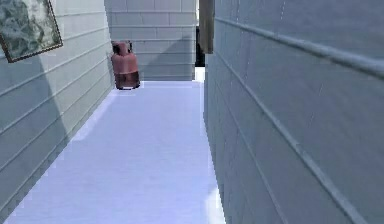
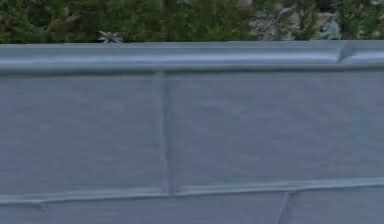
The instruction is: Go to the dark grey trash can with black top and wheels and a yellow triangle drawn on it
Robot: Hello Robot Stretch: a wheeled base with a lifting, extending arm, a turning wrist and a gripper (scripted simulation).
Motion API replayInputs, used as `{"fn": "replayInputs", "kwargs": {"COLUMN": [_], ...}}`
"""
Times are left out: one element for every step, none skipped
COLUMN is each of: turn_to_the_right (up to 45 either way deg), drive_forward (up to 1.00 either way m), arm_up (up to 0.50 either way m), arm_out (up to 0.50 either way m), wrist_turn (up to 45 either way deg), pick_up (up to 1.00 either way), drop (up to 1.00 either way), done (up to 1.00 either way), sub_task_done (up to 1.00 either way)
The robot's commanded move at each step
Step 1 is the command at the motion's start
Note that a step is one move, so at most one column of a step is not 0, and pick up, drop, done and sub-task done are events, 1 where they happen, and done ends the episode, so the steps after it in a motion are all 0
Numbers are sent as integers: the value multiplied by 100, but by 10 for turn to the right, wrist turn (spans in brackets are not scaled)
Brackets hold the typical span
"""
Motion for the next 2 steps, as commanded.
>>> {"fn": "replayInputs", "kwargs": {"turn_to_the_right": [-450,-450], "drive_forward": [0,0], "arm_up": [0,0], "arm_out": [0,0], "wrist_turn": [0,0], "pick_up": [0,0], "drop": [0,0], "done": [0,0], "sub_task_done": [0,0]}}
